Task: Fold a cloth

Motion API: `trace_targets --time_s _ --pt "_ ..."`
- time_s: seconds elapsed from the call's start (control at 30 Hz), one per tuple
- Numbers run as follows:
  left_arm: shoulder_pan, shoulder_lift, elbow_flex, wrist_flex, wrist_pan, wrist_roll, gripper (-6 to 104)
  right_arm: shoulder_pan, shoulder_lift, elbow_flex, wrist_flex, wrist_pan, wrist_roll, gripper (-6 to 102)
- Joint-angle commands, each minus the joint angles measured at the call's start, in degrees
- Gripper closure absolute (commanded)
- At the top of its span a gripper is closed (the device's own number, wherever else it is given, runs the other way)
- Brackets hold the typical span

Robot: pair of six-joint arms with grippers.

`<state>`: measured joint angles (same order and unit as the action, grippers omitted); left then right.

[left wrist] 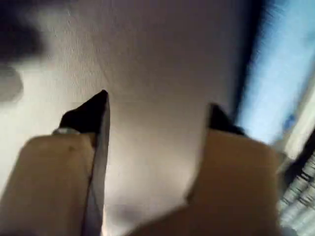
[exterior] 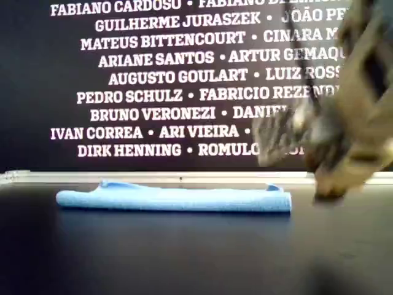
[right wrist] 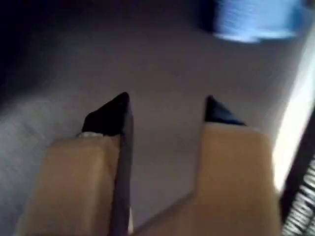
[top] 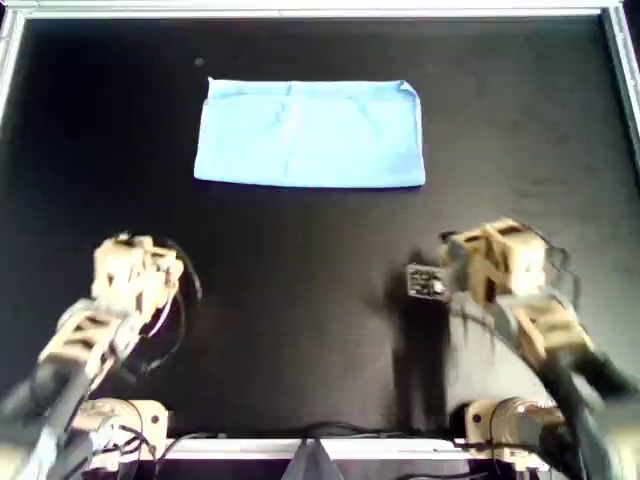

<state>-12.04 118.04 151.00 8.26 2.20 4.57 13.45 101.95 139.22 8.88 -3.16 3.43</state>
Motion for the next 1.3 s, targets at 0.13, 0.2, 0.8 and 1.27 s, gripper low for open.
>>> trace_targets --time_s 0.13,0.2,0.8,1.27 --pt "0.26 -13.54 -8.35 -10.55 0.18 0.35 0 2.72 -15.38 -18.98 -2.11 -0.26 0.26 12" --pt "0.26 -16.35 -11.34 -11.6 0.09 0.35 0 2.72 -17.75 -22.15 -2.11 -0.09 0.26 12" --pt "0.26 -44.56 -40.52 -12.3 -0.88 0.44 1 2.72 -31.46 -39.9 -0.97 0.18 -0.53 14" --pt "0.26 -50.98 -48.52 -12.3 -0.88 0.44 1 2.64 -35.33 -46.14 -0.88 -0.35 -0.62 30"
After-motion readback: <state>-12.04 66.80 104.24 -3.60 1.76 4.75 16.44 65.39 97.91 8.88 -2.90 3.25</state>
